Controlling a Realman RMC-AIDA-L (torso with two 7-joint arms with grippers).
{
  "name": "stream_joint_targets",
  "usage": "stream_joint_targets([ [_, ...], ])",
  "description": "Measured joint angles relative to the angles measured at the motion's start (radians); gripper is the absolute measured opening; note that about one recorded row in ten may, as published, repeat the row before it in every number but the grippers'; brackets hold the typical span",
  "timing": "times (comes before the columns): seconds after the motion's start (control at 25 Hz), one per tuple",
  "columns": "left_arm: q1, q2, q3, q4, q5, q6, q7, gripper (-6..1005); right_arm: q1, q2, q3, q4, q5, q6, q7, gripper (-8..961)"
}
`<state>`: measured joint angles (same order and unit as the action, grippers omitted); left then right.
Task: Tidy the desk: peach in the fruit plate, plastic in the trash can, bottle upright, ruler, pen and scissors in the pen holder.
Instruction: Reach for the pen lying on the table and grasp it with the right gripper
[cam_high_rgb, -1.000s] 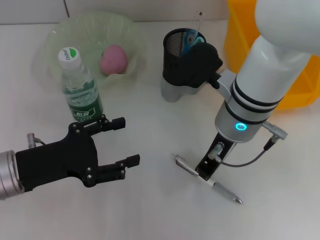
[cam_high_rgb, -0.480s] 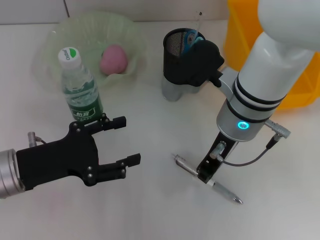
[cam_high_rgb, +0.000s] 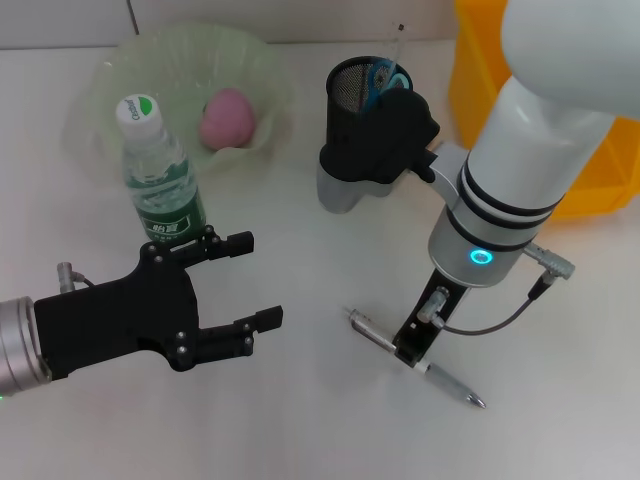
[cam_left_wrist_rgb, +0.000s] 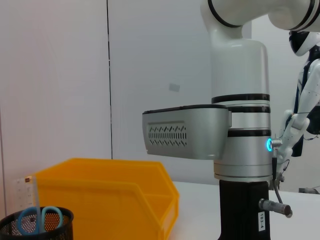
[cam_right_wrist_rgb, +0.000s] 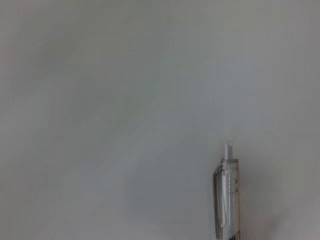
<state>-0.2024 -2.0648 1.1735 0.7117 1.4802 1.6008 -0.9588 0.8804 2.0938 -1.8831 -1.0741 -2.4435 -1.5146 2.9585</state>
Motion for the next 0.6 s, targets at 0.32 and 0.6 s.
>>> stream_joint_targets([
  [0.32, -0.002, 0.000, 0.000, 0.001, 0.000, 0.000, 0.000, 800, 0.000, 0.000, -0.013, 0.009, 0.006, 0.007, -0.001, 239],
  [0.6, -0.003, 0.000, 0.000, 0.002, 0.000, 0.001, 0.000, 800, 0.001, 0.000, -0.030, 0.017, 0.008, 0.018, -0.001, 234],
])
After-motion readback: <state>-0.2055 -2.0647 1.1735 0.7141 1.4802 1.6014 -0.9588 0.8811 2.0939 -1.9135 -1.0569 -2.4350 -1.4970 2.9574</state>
